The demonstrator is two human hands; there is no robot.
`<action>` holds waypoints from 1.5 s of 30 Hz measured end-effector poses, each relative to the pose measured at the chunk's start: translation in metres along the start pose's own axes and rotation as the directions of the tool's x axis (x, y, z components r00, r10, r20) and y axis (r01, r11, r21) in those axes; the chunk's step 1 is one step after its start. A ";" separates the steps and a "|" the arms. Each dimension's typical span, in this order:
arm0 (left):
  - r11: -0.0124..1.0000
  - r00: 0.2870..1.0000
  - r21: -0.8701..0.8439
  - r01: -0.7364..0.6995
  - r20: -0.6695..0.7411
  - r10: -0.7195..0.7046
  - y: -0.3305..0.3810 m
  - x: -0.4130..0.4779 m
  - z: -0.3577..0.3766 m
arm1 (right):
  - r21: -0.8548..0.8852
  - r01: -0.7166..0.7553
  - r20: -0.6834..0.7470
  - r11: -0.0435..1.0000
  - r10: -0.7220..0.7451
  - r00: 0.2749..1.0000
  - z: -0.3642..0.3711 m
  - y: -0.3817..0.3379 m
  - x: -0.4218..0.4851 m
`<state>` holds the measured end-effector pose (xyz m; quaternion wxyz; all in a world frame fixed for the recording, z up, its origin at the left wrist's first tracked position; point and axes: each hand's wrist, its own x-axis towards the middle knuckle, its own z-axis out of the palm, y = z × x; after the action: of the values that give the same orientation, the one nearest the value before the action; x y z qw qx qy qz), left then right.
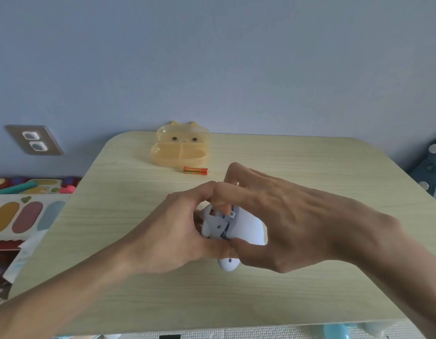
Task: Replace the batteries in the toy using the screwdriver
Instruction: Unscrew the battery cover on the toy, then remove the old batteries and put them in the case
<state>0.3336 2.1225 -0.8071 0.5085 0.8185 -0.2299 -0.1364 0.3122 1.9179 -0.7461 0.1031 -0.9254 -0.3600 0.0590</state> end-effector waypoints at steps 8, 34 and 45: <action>0.999 0.999 -0.035 0.037 -0.032 -0.039 -0.004 -0.004 -0.004 | 0.172 -0.016 -0.143 0.985 0.041 0.989 -0.003 0.009 -0.014; 0.939 0.997 -0.343 -0.011 -0.074 -0.015 -0.014 -0.007 0.004 | 0.398 -0.188 -0.198 0.898 0.284 0.938 0.031 0.026 -0.055; 0.983 0.999 -0.174 -0.051 -0.016 0.049 -0.009 -0.009 -0.001 | 0.900 -0.087 -0.101 0.427 0.400 0.911 0.057 0.027 -0.038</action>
<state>0.3286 2.1311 -0.8143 0.5827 0.7656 -0.2346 -0.1386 0.2921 1.8812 -0.8066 0.6080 -0.7775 -0.1175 0.1092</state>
